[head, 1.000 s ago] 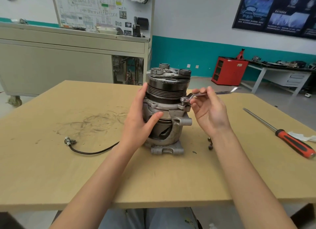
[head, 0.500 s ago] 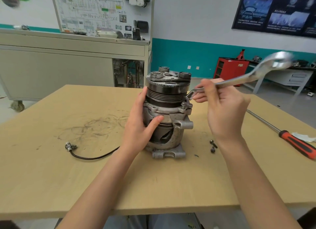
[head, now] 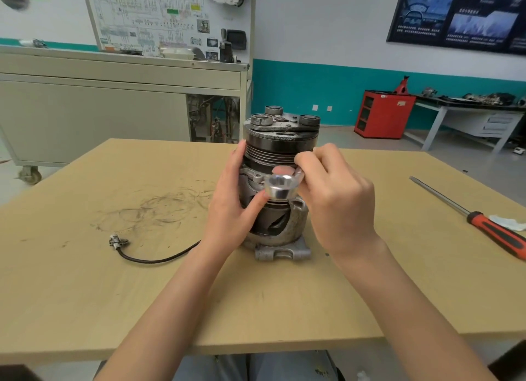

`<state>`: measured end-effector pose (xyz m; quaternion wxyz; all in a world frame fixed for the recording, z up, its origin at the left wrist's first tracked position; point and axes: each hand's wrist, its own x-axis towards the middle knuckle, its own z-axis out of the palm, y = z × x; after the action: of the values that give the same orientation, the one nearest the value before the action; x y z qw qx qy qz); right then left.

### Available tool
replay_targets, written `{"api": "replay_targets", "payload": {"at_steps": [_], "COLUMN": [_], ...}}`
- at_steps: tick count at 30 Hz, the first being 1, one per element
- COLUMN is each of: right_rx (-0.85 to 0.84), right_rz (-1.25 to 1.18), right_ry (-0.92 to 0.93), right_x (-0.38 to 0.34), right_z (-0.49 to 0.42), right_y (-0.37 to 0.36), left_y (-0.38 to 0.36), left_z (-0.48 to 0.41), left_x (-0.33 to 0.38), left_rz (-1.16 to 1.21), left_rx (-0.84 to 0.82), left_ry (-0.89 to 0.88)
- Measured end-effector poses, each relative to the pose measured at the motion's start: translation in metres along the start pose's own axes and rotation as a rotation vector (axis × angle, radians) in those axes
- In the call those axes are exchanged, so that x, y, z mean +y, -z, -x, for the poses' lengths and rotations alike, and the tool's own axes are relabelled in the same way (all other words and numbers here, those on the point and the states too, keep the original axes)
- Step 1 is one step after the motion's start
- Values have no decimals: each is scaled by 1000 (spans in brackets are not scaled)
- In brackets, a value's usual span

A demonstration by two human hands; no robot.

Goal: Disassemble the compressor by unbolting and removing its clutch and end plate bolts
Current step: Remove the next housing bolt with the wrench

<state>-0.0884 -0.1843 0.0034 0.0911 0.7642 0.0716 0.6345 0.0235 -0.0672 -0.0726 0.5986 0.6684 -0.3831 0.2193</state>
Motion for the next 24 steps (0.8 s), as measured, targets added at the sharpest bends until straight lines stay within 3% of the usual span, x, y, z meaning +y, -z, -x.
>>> {"api": "replay_targets", "payload": {"at_steps": [10,12,14,17,18,21,24], "right_rx": [24,50,95,74,0,-260,-382], "right_rz": [146,42,-383,-1292,-1480,-1703,-1777], "right_ry": [165,135,-112,-903,-1069,-1209,-1236], "right_x": [-7,-2,7,30,41,66,73], "right_z": [-8,0,11,15,13,6,-1], "right_y": [-14,-15,-15,-14,-18,-34,-44], "left_y": [-1,0,1,2,2,1,1], "left_z": [0,0,1,1,0,1,1], "left_x": [4,4,3,4,4,4,3], "left_rz": [-16,-15,-43,-26,-30,-38,-57], "left_rx": [16,6,5,7,5,-1,9], "left_ry": [19,9,-4,6,8,20,21]}}
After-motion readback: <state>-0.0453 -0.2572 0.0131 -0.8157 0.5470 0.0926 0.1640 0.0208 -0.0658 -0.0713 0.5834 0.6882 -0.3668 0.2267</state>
